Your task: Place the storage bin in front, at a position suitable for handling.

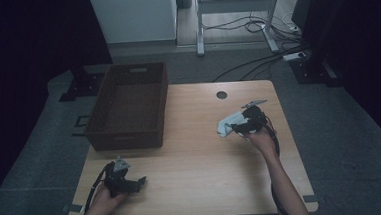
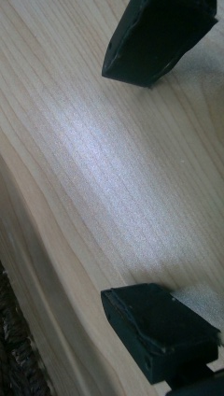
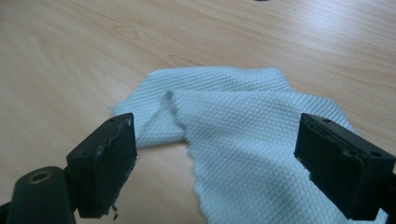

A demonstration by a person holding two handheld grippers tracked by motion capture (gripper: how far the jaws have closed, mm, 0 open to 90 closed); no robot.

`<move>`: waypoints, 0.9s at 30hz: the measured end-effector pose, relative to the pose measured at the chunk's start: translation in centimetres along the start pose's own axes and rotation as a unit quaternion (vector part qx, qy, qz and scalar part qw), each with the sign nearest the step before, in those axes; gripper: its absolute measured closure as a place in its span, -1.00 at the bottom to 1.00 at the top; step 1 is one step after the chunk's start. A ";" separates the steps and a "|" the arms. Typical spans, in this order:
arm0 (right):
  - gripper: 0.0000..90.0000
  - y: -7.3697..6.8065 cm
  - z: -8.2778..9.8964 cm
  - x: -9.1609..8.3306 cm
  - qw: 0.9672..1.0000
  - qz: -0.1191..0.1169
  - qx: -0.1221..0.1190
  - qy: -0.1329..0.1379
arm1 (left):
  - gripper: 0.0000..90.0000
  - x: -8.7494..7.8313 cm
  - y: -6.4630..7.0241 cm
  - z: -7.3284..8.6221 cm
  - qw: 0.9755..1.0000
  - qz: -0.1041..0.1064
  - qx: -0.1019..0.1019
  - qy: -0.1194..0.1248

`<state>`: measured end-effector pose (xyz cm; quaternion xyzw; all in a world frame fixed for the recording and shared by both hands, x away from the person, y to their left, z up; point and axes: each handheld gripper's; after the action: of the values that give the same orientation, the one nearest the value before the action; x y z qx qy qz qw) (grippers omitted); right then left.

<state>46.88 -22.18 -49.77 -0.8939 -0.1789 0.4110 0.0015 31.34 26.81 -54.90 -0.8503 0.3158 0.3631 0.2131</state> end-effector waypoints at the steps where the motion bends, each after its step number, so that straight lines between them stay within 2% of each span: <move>1: -0.72 0.0 0.0 0.0 1.000 0.000 0.000 0.000 | -1.00 0.0 0.0 0.0 1.000 0.000 0.000 0.000; 3: -0.72 0.4 -0.3 1.2 1.000 0.006 0.010 -0.006 | -1.00 0.0 0.0 0.0 1.000 0.000 0.000 0.000; 8: -0.72 1.0 -0.4 2.7 0.999 0.017 0.028 -0.006 | -1.00 0.0 0.0 0.0 1.000 -0.001 0.000 0.000; 12: -0.70 1.2 -0.2 3.8 0.999 0.016 0.028 -0.020 | -1.00 0.0 0.0 0.0 1.000 0.000 0.000 -0.001; 16: -0.51 1.0 0.3 4.8 0.999 0.025 0.015 -0.046 | -1.00 0.0 0.0 -0.1 1.000 -0.001 -0.001 -0.001; 18: -0.44 1.1 0.4 4.8 0.999 0.024 0.017 -0.038 | -1.00 0.0 0.0 -0.1 1.000 -0.002 -0.002 -0.001; 19: -0.34 1.1 0.4 4.7 0.999 0.023 0.018 -0.034 | -1.00 0.1 0.1 -0.1 1.000 -0.002 -0.002 -0.001; 20: -0.34 1.1 0.4 4.7 0.999 0.023 0.018 -0.034 | -1.00 0.1 0.1 -0.1 1.000 -0.002 -0.002 -0.001; 21: 0.08 1.3 0.5 4.4 0.999 0.017 0.022 -0.034 | -1.00 0.1 0.1 -0.1 1.000 -0.002 -0.003 -0.001; 23: 0.33 1.4 0.5 4.1 0.999 0.016 0.022 -0.039 | -1.00 0.1 0.1 -0.1 1.000 -0.002 -0.003 -0.001; 24: 0.51 1.4 0.5 3.9 0.999 0.012 0.023 -0.041 | -1.00 0.1 0.1 -0.1 1.000 -0.003 -0.004 -0.001; 26: 0.58 1.5 0.6 3.8 0.999 0.010 0.024 -0.043 | -1.00 0.1 0.1 -0.1 1.000 -0.003 -0.004 -0.001; 27: 0.76 1.5 0.7 3.7 0.999 0.003 0.026 -0.042 | -1.00 0.1 0.1 -0.1 1.000 -0.003 -0.004 -0.001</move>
<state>49.07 -22.46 -53.16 -0.8760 -0.1656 0.4527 0.0157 31.37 26.64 -54.89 -0.8518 0.3113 0.3646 0.2112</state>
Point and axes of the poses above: each handheld gripper's, and its own axes: x roughly forward along the jaws, z roughly out of its underside, y roughly to its right, and after that the axes turned 12 degrees about x, right-handed
